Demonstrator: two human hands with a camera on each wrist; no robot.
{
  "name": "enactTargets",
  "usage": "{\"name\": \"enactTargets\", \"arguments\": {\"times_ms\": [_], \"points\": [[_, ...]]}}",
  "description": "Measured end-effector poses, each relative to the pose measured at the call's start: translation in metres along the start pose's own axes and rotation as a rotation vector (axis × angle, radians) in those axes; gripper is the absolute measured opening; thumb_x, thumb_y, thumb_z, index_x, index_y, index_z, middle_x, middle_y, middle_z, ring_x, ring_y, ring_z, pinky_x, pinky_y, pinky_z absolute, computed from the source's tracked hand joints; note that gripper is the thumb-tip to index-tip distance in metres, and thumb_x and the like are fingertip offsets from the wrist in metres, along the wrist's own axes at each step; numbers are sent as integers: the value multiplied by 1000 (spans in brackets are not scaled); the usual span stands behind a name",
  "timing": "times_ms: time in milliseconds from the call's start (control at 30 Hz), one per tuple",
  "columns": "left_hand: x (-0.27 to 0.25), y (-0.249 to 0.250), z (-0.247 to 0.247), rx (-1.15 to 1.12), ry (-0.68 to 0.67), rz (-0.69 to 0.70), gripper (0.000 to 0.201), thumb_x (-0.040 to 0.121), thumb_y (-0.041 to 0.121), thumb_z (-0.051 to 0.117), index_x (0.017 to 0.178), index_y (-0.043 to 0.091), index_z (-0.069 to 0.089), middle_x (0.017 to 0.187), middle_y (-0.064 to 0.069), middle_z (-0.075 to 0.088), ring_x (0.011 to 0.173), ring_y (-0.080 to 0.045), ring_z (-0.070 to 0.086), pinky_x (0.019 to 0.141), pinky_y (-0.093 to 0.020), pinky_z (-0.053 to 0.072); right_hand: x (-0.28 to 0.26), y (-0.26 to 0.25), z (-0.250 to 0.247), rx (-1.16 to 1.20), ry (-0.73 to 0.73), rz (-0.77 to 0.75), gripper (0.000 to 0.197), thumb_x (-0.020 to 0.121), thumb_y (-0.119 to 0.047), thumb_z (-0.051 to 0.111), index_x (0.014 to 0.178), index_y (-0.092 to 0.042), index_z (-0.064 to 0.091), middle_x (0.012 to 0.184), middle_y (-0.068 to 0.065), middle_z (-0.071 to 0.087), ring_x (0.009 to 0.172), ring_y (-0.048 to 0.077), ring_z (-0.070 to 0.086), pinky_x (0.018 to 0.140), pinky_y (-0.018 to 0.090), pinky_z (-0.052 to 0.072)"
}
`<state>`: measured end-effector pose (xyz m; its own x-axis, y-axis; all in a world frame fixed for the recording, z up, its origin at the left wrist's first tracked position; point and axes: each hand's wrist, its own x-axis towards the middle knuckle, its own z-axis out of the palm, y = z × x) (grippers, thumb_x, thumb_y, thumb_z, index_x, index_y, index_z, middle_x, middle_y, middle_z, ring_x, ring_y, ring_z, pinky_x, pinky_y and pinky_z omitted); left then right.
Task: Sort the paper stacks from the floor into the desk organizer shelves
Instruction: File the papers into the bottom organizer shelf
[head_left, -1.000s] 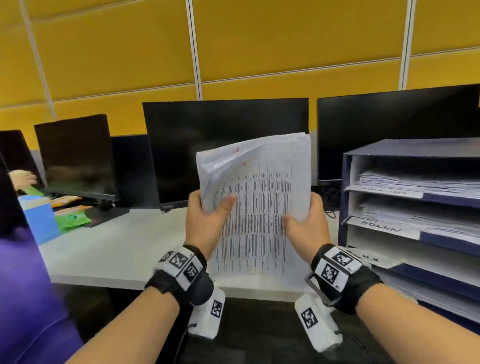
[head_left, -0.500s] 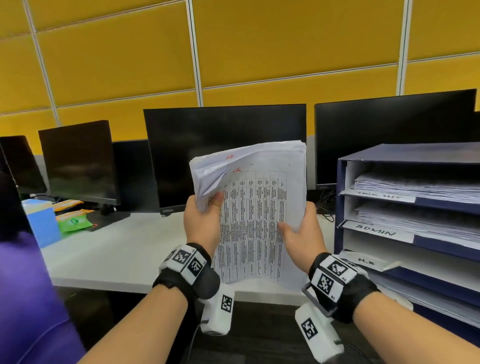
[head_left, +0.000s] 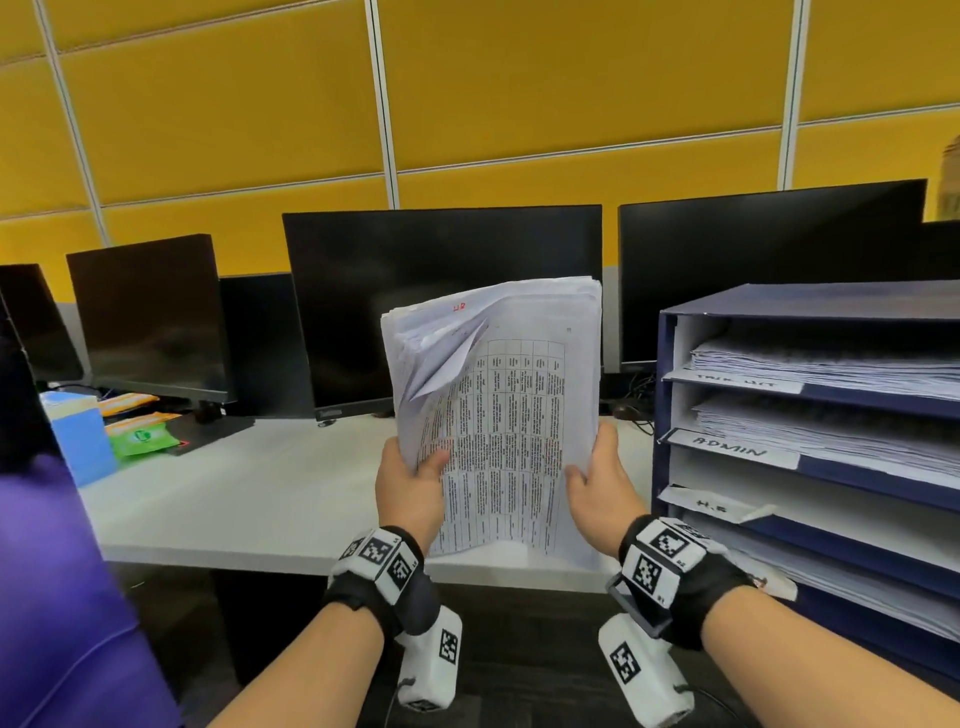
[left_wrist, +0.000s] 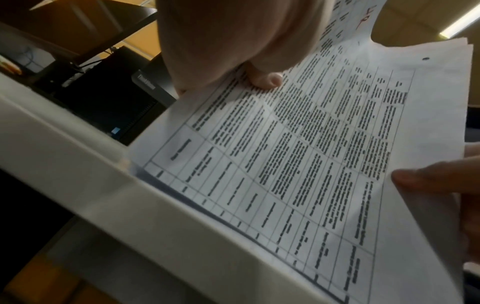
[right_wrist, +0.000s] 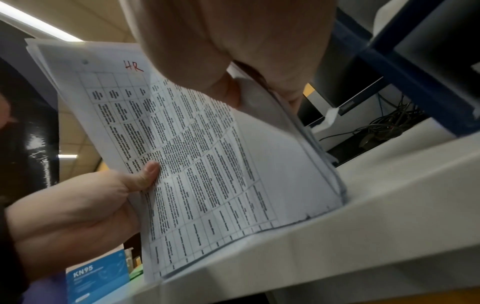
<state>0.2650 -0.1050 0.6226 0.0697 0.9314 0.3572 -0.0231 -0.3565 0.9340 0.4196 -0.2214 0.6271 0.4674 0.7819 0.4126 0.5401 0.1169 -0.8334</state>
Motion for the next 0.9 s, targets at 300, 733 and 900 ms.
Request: {"name": "enactTargets", "arguments": {"times_ms": [300, 733, 900], "points": [[-34, 27, -11, -63, -7, 13, 25, 91, 10, 63, 113, 16, 53, 106, -2, 62, 99, -23, 59, 89, -35, 46, -48, -37, -34, -136, 84, -47, 31, 93, -1, 42, 120, -12, 32, 113, 13, 56, 100, 32, 58, 93, 45, 48], [-68, 58, -1, -147, -168, 38, 32, 87, -2, 65, 117, 11, 61, 101, -1, 68, 90, -14, 65, 76, -30, 53, -78, -29, -126, -240, -121, 32, 52, 83, -9, 59, 132, -16, 47, 130, 1, 57, 121, 20, 54, 102, 35, 45], [-50, 38, -5, -124, -126, 16, 26, 85, -3, 67, 102, 16, 64, 100, -9, 71, 95, -29, 68, 89, -49, 53, -68, 9, -140, -890, -293, 209, 73, 84, -20, 54, 149, -23, 23, 153, 2, 31, 138, 24, 33, 113, 40, 30]]}}
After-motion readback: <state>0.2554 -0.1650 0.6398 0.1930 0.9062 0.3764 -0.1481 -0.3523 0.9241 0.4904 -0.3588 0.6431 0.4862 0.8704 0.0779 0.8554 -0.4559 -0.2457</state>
